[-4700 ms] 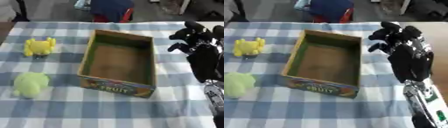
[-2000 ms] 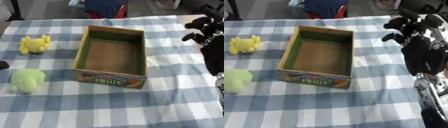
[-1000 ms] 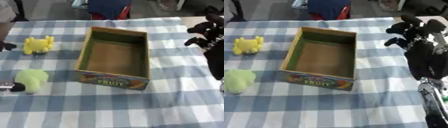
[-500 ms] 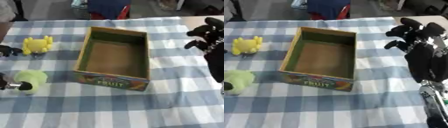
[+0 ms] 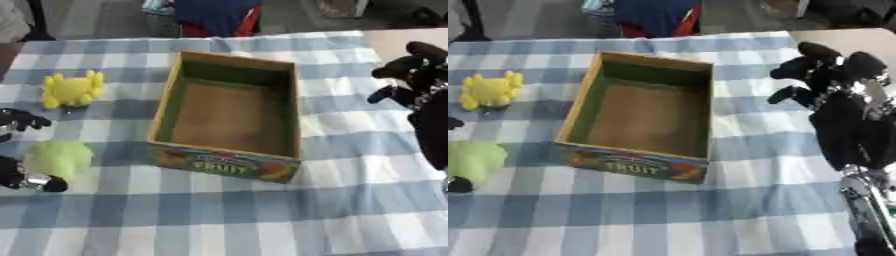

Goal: Pick up objects on the table and place them in the box.

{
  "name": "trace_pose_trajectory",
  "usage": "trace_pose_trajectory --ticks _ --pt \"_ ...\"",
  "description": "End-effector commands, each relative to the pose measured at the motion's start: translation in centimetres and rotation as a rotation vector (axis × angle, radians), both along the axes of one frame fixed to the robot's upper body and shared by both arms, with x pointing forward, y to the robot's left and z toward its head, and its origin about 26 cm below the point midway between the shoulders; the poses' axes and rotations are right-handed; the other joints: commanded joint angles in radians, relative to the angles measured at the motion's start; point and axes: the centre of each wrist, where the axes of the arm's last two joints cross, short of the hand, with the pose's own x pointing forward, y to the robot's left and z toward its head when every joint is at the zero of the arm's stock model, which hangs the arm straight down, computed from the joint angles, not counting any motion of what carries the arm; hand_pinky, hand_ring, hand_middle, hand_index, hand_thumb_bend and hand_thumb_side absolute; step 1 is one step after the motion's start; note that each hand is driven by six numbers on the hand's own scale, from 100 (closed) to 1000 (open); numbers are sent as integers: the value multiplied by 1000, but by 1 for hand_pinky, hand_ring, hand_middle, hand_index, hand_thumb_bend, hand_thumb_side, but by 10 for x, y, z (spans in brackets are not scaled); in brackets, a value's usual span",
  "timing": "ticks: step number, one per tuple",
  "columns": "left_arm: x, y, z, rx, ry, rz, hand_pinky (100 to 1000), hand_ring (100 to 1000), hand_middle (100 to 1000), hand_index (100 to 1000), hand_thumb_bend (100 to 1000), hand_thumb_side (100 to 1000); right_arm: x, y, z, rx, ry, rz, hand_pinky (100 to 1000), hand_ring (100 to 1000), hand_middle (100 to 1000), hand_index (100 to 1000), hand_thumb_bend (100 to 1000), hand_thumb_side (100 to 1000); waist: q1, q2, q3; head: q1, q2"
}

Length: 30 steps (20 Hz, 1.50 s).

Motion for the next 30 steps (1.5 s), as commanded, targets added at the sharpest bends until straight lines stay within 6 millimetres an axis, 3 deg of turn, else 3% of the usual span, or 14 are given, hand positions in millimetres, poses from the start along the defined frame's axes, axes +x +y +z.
trace_pose_trajectory --ticks 1,8,16,24,25,28,29,30 --pt "2 4 7 26 -2 11 531 873 852 960 905 759 -2 1 8 -16 -29 2 548 737 656 845 100 1000 2 -14 -1 4 -15" --pt "10 6 -2 37 29 21 459 832 787 919 846 759 -2 2 7 -20 -29 3 549 738 653 845 100 1000 -1 -9 -6 7 -18" --pt "9 3 0 28 -22 23 373 777 713 862 627 719 -3 2 6 -25 -26 1 549 738 650 845 100 1000 -2 -6 -2 6 -16" --pt "5 0 4 2 -45 21 311 740 663 834 255 403 -3 2 6 -24 -26 -1 550 737 649 846 100 1000 -3 -7 -1 1 -16" --pt "4 0 6 -2 -54 20 305 737 659 832 231 364 -3 2 6 -24 -26 -1 550 737 648 846 100 1000 -3 -7 0 1 -16" --pt "2 -2 9 -6 -68 19 304 736 658 832 226 356 -3 2 6 -23 -25 -2 550 737 648 846 100 1000 -3 -7 1 0 -15" --pt "2 -2 11 -7 -77 18 268 716 641 820 134 120 -3 2 6 -23 -25 -2 550 737 648 845 100 1000 -3 -7 1 -1 -15" --pt "0 -3 13 -9 -97 15 268 716 641 820 134 120 -3 2 6 -22 -24 -2 550 737 648 845 100 1000 -3 -8 2 -3 -15"
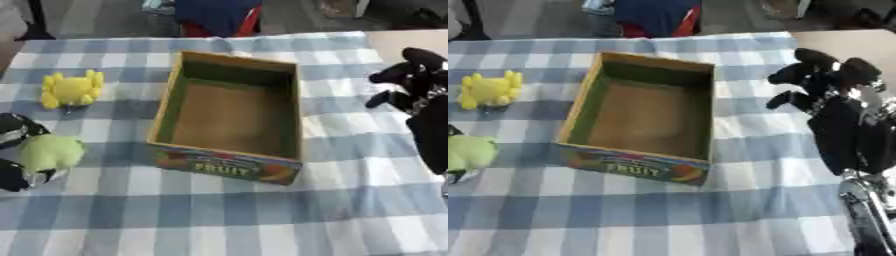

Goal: Pick up objects on the table and place them in the box.

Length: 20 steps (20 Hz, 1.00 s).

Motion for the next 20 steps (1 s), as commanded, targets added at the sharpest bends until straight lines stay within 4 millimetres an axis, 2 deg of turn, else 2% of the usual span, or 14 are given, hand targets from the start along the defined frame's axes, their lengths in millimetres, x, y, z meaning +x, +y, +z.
trace_pose_trajectory --ticks 1,6,11,16,20 --pt "-5 0 19 6 -80 1 255 708 633 815 103 100 -3 -1 7 -9 -27 -1 551 737 647 845 100 1000 2 -18 3 -8 -8" --pt "-13 -7 33 22 -199 -20 226 689 621 802 100 100 -3 -1 7 -7 -23 -1 551 737 647 846 100 1000 4 -20 7 -17 -8" --pt "-25 -17 57 43 -342 -56 202 680 607 778 100 117 -3 -2 7 -8 -19 -5 551 737 646 845 100 1000 11 -23 11 -18 -8" --pt "-40 -36 95 43 -554 -119 169 663 572 743 100 135 -3 -2 8 -11 -13 -5 551 737 645 845 100 1000 17 -26 13 -20 -5" --pt "-41 -58 112 29 -645 -175 138 648 547 718 100 150 -2 1 10 -15 -17 20 551 738 645 845 100 1000 18 -30 7 -18 2"
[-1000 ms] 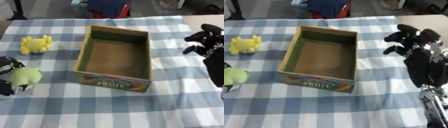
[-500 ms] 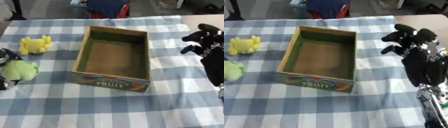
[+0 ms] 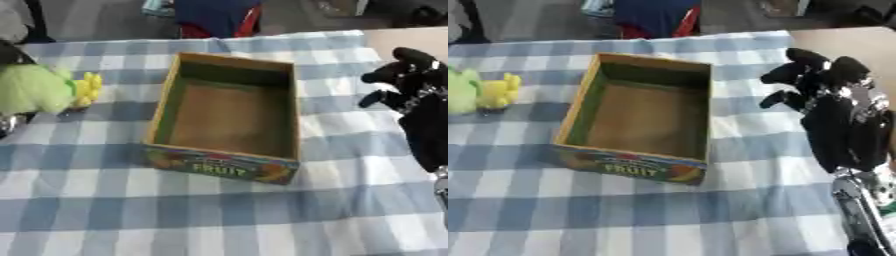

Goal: Pick up objects on the table and place them in the box.

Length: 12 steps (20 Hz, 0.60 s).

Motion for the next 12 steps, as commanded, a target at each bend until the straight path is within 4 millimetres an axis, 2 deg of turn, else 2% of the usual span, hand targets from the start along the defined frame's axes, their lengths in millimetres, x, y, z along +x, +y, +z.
trace_pose_trajectory --ticks 1,7,12 --pt "-4 -13 17 0 -90 -39 128 642 538 713 100 154 -2 2 11 -14 -31 28 552 738 646 845 100 1000 -1 -23 -4 1 3" --pt "14 -52 30 -59 -206 -161 107 633 512 688 100 165 3 14 21 -13 -45 121 553 740 648 846 100 1000 -8 -31 -23 30 14" --pt "38 -84 27 -74 -301 -217 112 638 510 679 100 166 7 27 32 -5 -74 206 557 742 650 846 100 1000 -18 -30 -41 76 7"
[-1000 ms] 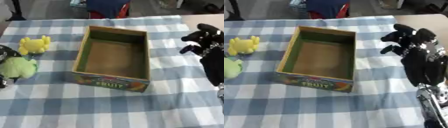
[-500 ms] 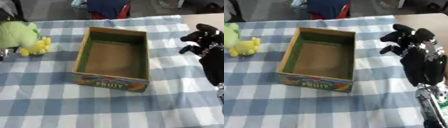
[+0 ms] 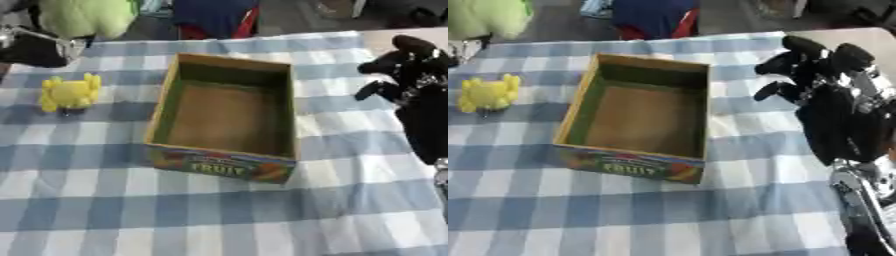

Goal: Pick up objects on the table and place them in the box.

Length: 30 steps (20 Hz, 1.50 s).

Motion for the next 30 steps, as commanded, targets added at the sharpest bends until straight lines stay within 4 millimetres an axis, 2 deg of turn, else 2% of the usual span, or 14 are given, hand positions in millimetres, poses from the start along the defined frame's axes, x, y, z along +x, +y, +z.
trace_pose_trajectory --ticks 1,6,9,14,21,22,24,27,28,30 --pt "13 -19 1 -1 -65 -25 117 642 511 678 100 167 -1 6 14 -4 -47 55 557 742 650 846 100 1000 -5 -19 -7 27 -6" --pt "38 -50 -14 35 -69 -44 123 647 512 671 100 178 0 12 20 12 -69 98 558 742 651 846 100 1000 -9 -9 -26 57 -22" --pt "53 -62 -25 53 -42 -43 121 643 512 669 100 187 1 14 21 17 -80 115 558 742 650 846 100 1000 -8 -1 -45 69 -28" --pt "68 -73 -39 87 -9 -40 130 647 520 684 100 180 1 15 20 19 -82 125 558 743 650 846 100 1000 0 10 -73 78 -38" --pt "78 -83 -54 121 34 -62 137 650 533 707 100 181 1 15 20 29 -83 121 557 743 647 846 100 1000 6 16 -112 84 -42" --pt "80 -83 -58 129 45 -56 147 649 517 697 100 304 1 15 20 30 -83 122 557 743 646 845 100 1000 6 17 -116 84 -43" --pt "83 -84 -66 150 64 -40 151 637 487 672 100 403 1 16 21 31 -84 123 557 743 645 845 100 1000 7 17 -121 83 -45" --pt "87 -86 -78 186 100 -8 166 643 503 684 100 463 1 16 21 31 -83 125 557 743 644 845 100 1000 10 18 -128 83 -49" --pt "89 -86 -82 203 117 3 195 664 525 710 100 492 1 16 21 30 -83 125 557 743 644 845 100 1000 10 18 -129 82 -48" --pt "92 -86 -87 243 160 21 226 683 548 732 100 497 1 15 20 30 -82 121 557 744 643 844 100 1000 11 19 -130 82 -47"
